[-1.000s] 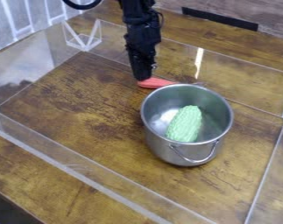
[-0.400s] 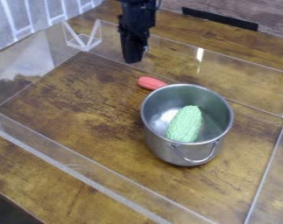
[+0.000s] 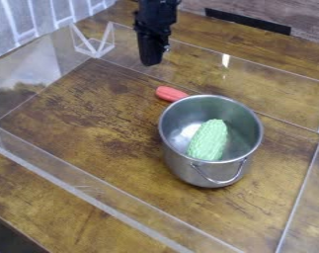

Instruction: Move the orange spoon to the left

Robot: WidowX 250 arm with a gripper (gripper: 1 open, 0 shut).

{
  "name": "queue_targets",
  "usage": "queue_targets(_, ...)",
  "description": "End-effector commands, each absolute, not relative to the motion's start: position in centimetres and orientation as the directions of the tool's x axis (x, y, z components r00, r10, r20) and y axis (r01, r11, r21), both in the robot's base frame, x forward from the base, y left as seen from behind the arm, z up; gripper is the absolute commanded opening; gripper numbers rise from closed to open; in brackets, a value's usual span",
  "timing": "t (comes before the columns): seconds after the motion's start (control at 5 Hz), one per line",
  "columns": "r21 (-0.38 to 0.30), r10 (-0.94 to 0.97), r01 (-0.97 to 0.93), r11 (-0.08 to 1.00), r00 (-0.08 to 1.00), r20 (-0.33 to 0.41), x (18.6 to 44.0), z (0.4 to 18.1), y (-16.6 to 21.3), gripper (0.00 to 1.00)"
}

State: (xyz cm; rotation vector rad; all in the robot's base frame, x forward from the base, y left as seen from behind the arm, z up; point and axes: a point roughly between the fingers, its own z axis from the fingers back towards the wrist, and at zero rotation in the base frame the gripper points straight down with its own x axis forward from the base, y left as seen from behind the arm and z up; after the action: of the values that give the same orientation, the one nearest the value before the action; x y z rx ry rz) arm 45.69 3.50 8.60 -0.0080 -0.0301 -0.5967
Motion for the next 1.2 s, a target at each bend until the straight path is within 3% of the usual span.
queue_targets(0.0, 0.036, -0.642, 0.642, 0.766, 0.762, 0.084, 46.2, 11.4, 2.1, 0.0)
queue_targets(0.2, 0.017, -0.677, 0.679, 0.734, 0.73, 0.095, 45.9, 10.3, 1.5, 1.0)
queue_targets(0.6, -0.027, -0.631, 0.638, 0.77, 0.767, 0.118, 45.5, 7.0, 1.3, 1.0)
queue_targets(0.8, -0.031, -0.593, 0.6, 0.799, 0.796, 0.12, 45.4, 6.5, 1.2, 0.0)
queue_targets(1.0, -0.027, -0.636, 0.642, 0.766, 0.763, 0.113, 45.2, 5.6, 0.5, 0.0)
